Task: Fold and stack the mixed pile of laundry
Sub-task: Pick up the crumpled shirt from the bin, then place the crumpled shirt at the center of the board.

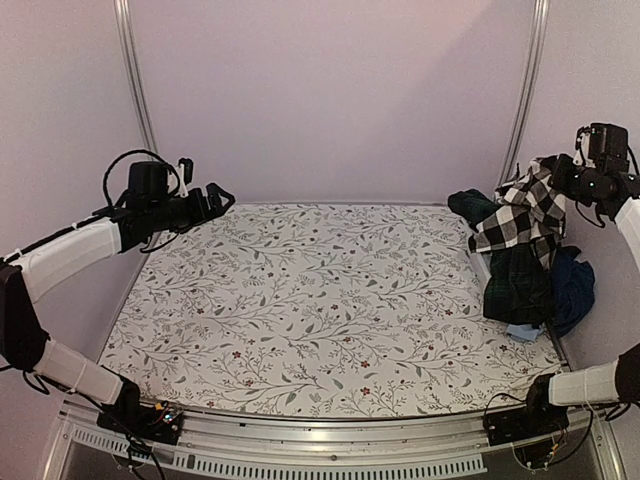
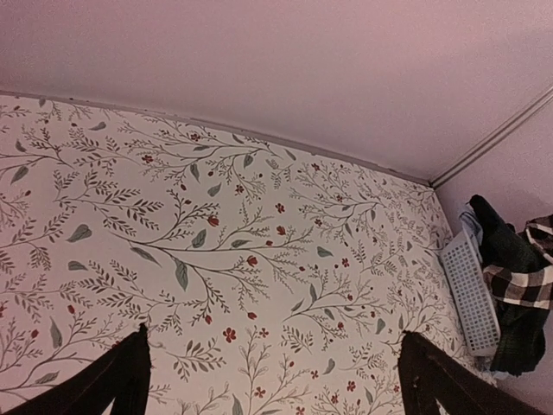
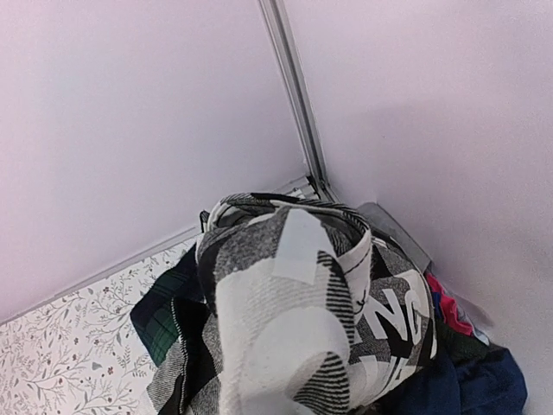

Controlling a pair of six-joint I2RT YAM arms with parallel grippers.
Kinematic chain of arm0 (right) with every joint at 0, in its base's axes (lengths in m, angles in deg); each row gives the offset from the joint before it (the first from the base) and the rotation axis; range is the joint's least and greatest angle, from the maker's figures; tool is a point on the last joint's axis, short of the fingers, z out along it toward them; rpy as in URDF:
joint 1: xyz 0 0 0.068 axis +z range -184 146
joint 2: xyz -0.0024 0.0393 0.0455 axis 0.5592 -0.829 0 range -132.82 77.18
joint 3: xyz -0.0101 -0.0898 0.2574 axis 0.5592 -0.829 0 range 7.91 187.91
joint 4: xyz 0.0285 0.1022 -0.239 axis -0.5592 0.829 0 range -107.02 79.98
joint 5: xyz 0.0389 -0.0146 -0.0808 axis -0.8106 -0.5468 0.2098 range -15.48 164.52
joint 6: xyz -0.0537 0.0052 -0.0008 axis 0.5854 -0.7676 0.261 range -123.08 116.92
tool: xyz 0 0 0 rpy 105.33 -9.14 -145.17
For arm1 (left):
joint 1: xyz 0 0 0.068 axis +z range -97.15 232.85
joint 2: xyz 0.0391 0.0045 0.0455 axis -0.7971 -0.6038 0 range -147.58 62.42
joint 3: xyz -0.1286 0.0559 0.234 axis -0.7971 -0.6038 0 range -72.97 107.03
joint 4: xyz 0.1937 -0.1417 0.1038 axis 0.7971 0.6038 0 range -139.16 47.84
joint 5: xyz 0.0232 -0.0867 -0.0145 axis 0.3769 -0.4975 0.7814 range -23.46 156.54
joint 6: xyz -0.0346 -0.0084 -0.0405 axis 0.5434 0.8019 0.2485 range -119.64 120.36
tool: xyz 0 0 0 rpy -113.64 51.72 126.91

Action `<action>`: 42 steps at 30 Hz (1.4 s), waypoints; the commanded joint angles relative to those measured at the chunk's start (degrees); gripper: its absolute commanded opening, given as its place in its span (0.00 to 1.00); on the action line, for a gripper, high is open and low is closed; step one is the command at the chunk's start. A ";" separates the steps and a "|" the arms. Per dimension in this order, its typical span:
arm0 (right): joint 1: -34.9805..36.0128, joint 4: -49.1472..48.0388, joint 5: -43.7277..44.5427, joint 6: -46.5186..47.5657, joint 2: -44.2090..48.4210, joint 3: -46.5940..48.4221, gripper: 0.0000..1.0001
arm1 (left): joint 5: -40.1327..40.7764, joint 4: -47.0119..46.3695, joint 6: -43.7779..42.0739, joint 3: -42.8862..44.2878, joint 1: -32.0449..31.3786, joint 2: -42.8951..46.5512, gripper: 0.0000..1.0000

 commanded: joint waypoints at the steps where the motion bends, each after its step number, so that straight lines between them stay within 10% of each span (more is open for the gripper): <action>1: -0.14 -3.17 -3.38 1.69 -1.84 7.66 0.00 | -0.03 -0.98 0.47 1.98 -0.51 -1.11 1.00; 24: -0.15 -4.63 0.13 5.11 -14.31 39.65 0.00 | -0.92 -0.96 0.30 6.22 -0.54 -6.14 1.00; 42: 10.63 -20.87 -25.47 -9.14 -33.05 62.17 0.00 | 0.98 2.18 3.19 11.25 1.28 -7.85 1.00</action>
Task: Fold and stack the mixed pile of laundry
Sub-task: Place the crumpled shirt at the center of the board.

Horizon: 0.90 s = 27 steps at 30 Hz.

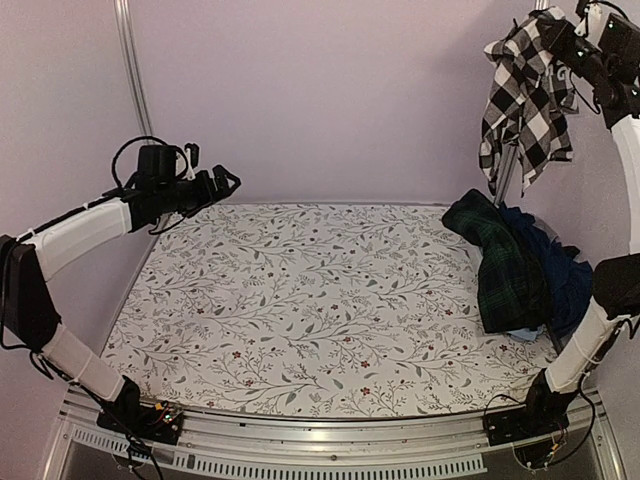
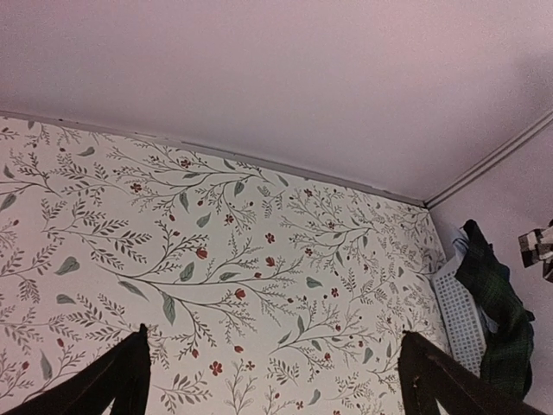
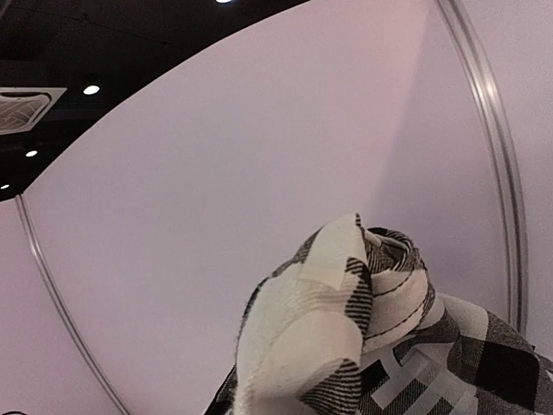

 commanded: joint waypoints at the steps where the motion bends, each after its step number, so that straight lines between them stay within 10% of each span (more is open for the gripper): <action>1: 8.51 -9.95 -8.35 -4.97 -4.85 3.00 0.00 | 0.63 1.47 1.69 2.05 1.52 -0.42 1.00; 15: 30.83 -11.34 -11.18 -1.82 -18.47 2.88 0.00 | -2.14 2.19 3.92 -0.25 6.77 2.81 1.00; 19: 30.86 -10.75 -9.36 1.09 -17.98 -10.08 0.02 | -3.96 1.21 4.27 -2.25 7.95 4.02 1.00; 23: 30.76 -7.34 -6.59 6.41 -16.96 -26.41 0.74 | -5.83 -0.33 3.87 -4.44 8.17 4.66 1.00; 27: 30.60 -9.04 -0.54 8.46 -13.50 -40.52 0.96 | -9.01 -2.08 1.70 -6.44 7.41 4.68 1.00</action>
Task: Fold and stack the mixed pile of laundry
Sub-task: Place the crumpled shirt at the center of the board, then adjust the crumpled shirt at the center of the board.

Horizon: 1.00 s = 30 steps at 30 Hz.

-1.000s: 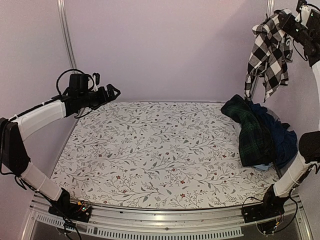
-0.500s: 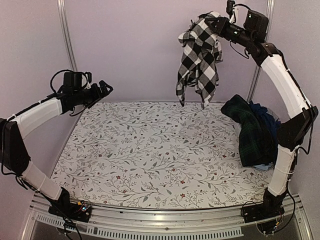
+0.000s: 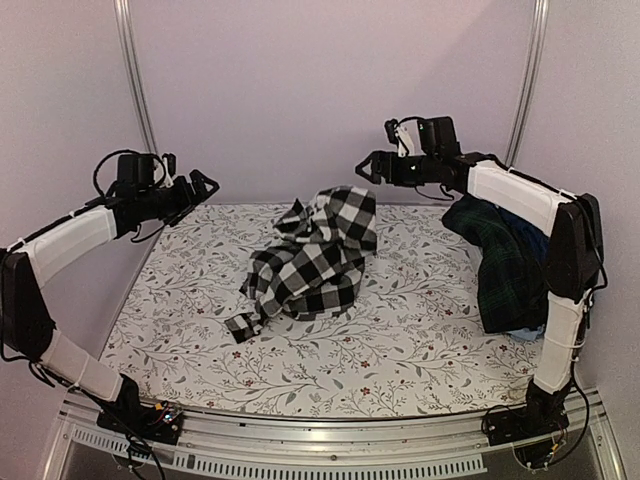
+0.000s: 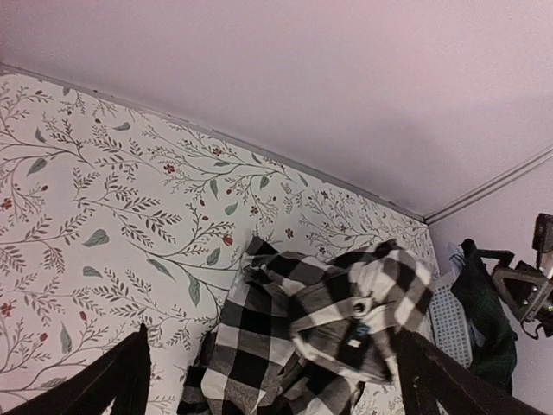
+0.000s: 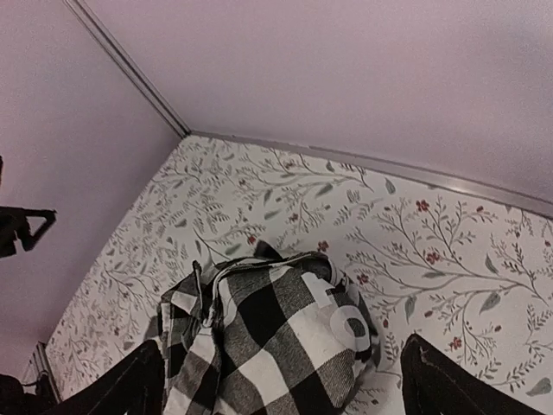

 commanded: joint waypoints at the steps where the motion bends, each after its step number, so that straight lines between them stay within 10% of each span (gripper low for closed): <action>1: -0.38 -0.33 6.05 3.99 5.70 -12.60 0.97 | -4.66 -2.61 -3.00 -2.31 -1.09 0.72 1.00; 12: 2.27 0.75 2.05 6.37 8.70 -20.77 0.98 | -2.85 3.53 -9.50 0.61 -9.61 -12.18 0.95; 30: 16.44 19.08 7.93 20.67 -11.11 7.05 0.89 | -14.75 12.56 -1.21 9.14 -12.46 -30.74 0.51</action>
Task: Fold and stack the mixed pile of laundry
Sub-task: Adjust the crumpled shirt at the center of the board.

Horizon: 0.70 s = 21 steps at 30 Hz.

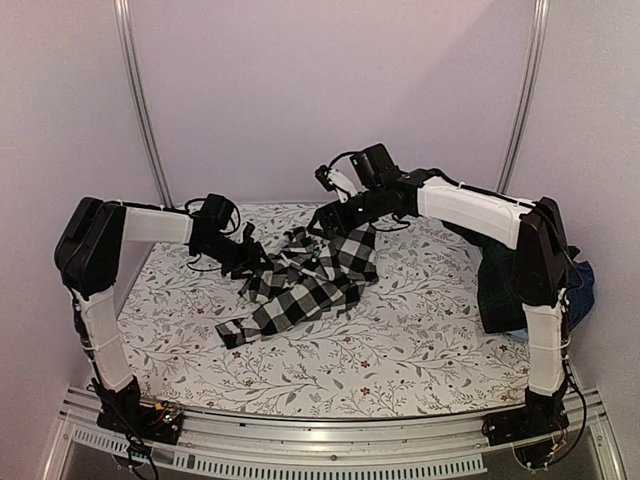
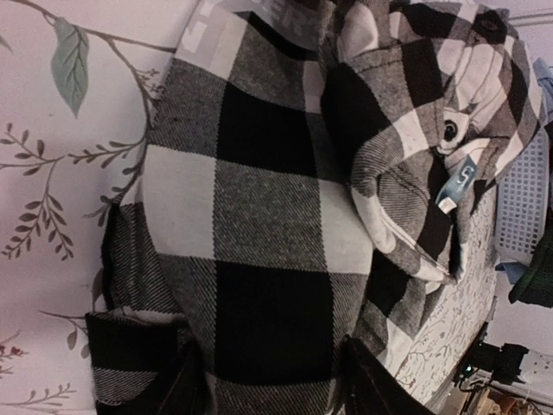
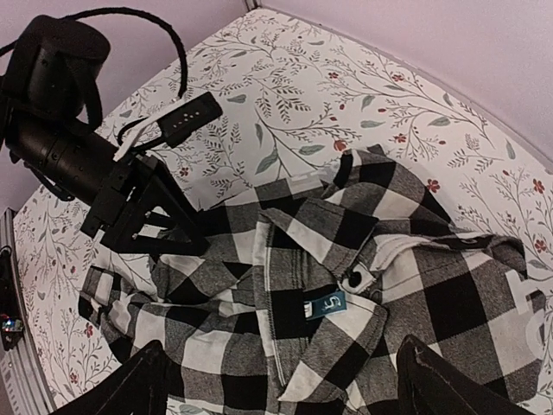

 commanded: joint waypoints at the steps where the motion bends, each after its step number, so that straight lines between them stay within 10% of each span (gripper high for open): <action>1: 3.42 6.63 3.62 8.04 -4.08 5.57 0.87 | -3.54 2.41 5.96 1.82 -0.56 -0.13 0.48; 12: 4.22 4.29 3.52 6.70 -7.29 2.28 0.74 | -5.02 4.73 9.20 1.60 -0.86 -0.61 0.09; 21: 7.80 5.22 8.74 6.16 -14.46 8.86 0.72 | -7.90 10.00 4.32 2.41 0.28 -0.42 0.00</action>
